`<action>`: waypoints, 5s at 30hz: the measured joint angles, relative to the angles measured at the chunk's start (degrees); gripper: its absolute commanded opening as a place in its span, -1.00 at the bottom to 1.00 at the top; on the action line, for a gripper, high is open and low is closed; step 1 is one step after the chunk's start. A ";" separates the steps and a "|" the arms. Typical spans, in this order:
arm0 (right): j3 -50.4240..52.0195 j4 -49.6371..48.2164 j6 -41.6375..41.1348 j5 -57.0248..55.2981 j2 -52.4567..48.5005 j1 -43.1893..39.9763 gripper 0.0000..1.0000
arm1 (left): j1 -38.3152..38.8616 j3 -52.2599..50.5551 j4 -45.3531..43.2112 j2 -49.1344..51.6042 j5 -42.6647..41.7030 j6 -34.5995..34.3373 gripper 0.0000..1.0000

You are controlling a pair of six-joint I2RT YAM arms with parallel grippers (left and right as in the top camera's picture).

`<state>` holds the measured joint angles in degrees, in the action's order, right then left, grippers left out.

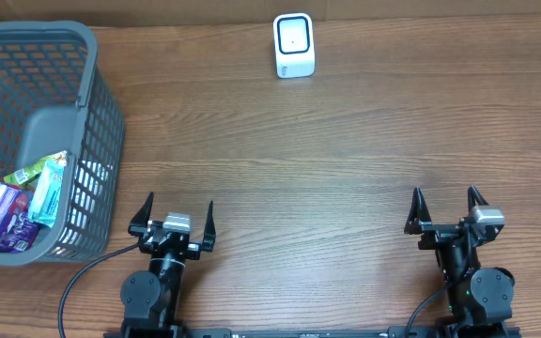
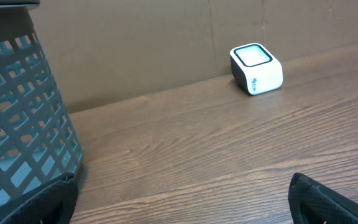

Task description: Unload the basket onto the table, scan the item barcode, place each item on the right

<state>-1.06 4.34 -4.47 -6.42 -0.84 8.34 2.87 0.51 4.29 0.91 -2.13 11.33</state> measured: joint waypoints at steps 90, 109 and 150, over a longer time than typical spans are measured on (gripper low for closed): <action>0.00 0.00 0.00 -0.02 0.00 0.00 1.00 | 0.00 0.00 0.00 0.00 0.00 0.00 1.00; 0.00 0.00 0.00 0.00 0.00 0.02 1.00 | 0.00 0.00 0.07 0.00 1.49 1.14 0.99; 0.00 0.04 0.00 -0.02 0.00 0.00 1.00 | 0.00 1.40 -2.38 0.00 1.95 -4.79 0.99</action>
<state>-1.06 4.38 -4.47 -6.44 -0.84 8.34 2.87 1.91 1.91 0.91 -0.19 6.55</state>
